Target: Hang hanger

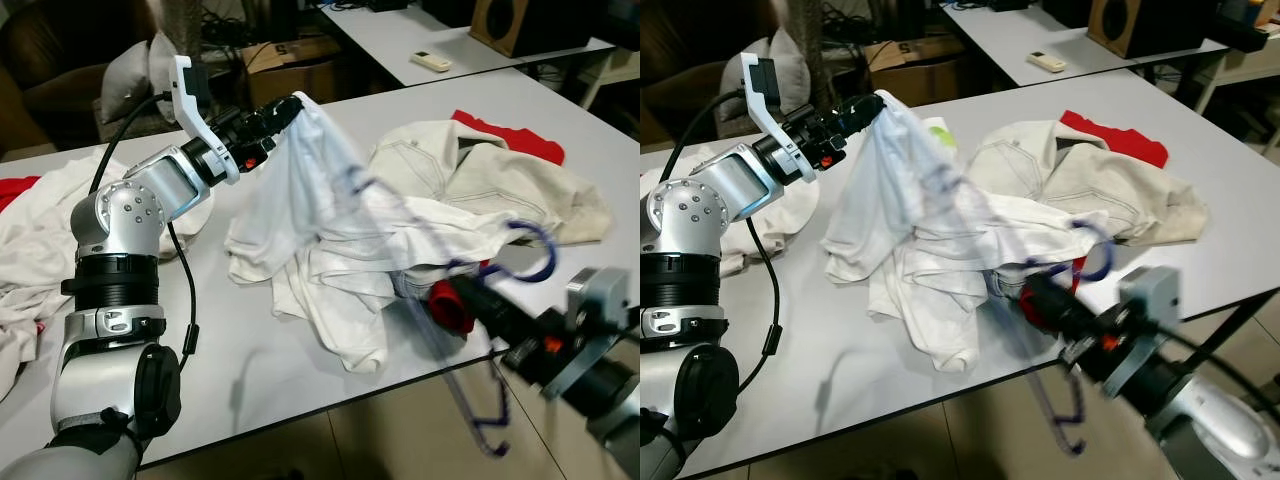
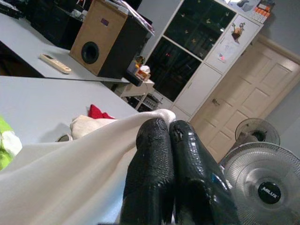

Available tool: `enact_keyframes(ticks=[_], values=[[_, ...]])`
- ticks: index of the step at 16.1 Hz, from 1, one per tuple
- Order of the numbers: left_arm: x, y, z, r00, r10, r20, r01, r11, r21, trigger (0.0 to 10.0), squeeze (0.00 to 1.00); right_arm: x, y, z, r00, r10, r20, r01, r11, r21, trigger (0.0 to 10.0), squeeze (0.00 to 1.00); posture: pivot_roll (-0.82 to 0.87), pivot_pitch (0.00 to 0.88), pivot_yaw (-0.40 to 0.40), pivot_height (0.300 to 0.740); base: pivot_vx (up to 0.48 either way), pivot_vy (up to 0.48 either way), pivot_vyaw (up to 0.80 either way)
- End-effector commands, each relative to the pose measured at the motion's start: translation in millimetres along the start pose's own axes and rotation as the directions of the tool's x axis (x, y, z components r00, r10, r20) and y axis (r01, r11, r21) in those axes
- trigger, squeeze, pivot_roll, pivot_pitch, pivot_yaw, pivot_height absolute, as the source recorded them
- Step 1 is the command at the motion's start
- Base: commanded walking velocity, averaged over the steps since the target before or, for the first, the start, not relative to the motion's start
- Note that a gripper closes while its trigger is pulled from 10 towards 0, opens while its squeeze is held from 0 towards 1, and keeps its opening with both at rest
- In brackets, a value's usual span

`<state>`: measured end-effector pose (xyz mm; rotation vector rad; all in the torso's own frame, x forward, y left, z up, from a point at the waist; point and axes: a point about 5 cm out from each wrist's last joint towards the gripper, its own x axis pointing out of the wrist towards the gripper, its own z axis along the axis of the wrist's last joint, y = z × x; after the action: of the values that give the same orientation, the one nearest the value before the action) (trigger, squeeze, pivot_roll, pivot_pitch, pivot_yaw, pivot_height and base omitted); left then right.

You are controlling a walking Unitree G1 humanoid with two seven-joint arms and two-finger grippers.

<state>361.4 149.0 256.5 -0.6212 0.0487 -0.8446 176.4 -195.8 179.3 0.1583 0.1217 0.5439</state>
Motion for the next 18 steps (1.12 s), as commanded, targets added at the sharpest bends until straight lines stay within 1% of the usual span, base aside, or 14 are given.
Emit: enact_keyframes(ticks=[1, 2, 5, 7, 8, 10, 11, 12, 14, 16, 18], values=[[-0.8, -5.1, 6, 1.000, -0.024, 0.003, 0.023, 1.000, 0.021, 0.0, 0.00, -0.4, -4.0, 8, 0.999, -0.024, 0.044, 0.024, 1.000, -0.010, 10.0, 0.00, -0.08, 0.000, 0.095, 0.740, 0.000, 0.000, 0.00], [-1.0, -5.2, 5, 1.000, -0.024, -0.001, 0.024, 0.999, 0.023, 0.0, 0.00, -1.2, -1.3, 11, 0.998, 0.006, 0.060, -0.006, 1.000, -0.002, 10.0, 0.00, -0.08, 0.000, 0.094, 0.740, 0.000, 0.000, 0.00], [-0.8, -6.2, 5, 1.000, -0.025, -0.006, 0.025, 0.999, 0.020, 0.0, 0.00, -0.5, 8.4, 7, 0.996, 0.080, 0.036, -0.080, 0.997, 0.001, 10.0, 0.00, -0.08, 0.000, 0.093, 0.740, 0.000, 0.000, 0.00], [0.5, -6.5, 3, 1.000, -0.021, -0.014, 0.021, 1.000, 0.021, 0.0, 0.00, -0.1, 16.7, 6, 0.990, 0.136, 0.033, -0.137, 0.990, 0.025, 10.0, 0.00, -0.08, 0.000, 0.095, 0.740, 0.000, 0.000, 0.00], [0.6, -6.3, 2, 1.000, -0.020, -0.015, 0.020, 1.000, 0.022, 0.0, 0.00, -0.2, 17.4, 6, 0.989, 0.141, 0.034, -0.142, 0.989, 0.028, 10.0, 0.00, -0.08, 0.000, 0.095, 0.740, 0.000, 0.000, 0.00], [1.8, -2.3, 0, 0.999, 0.030, -0.024, -0.029, 0.998, 0.047, 0.0, 0.00, -2.5, 22.5, 7, 0.983, 0.181, 0.044, -0.183, 0.982, 0.044, 10.0, 0.00, -0.08, 0.000, 0.095, 0.740, 0.000, 0.000, 0.00], [2.4, 3.4, 1, 0.996, 0.088, -0.005, -0.088, 0.995, 0.054, 0.0, 0.00, -5.5, 25.7, 8, 0.976, 0.210, 0.050, -0.213, 0.975, 0.064, 10.0, 0.00, -0.08, 0.000, 0.095, 0.740, 0.000, 0.000, 0.00], [2.7, 4.8, 5, 0.995, 0.103, 0.019, -0.103, 0.994, 0.042, 0.0, 0.00, -7.4, 26.1, 5, 0.976, 0.218, 0.026, -0.219, 0.974, 0.065, 10.0, 0.00, -0.08, 0.000, 0.096, 0.740, 0.000, 0.000, 0.00], [3.7, 4.0, 13, 0.993, 0.102, 0.057, -0.103, 0.995, 0.013, 0.0, 0.00, -9.4, 24.3, -2, 0.980, 0.196, -0.033, -0.194, 0.979, 0.057, 10.0, 0.00, -0.08, 0.000, 0.097, 0.740, 0.000, 0.000, 0.00], [5.1, -0.3, 17, 0.995, 0.081, 0.064, -0.082, 0.997, 0.014, 0.0, 0.00, -11.4, 22.6, -7, 0.981, 0.179, -0.076, -0.175, 0.983, 0.054, 10.0, 0.00, -0.08, 0.000, 0.099, 0.740, 0.000, 0.000, 0.00], [6.8, -2.4, 20, 0.994, 0.082, 0.072, -0.083, 0.996, 0.018, 0.0, 0.00, -15.9, 26.0, -10, 0.971, 0.209, -0.112, -0.204, 0.977, 0.062, 10.0, 0.00, -0.08, 0.000, 0.099, 0.740, 0.000, 0.000, 0.00]])
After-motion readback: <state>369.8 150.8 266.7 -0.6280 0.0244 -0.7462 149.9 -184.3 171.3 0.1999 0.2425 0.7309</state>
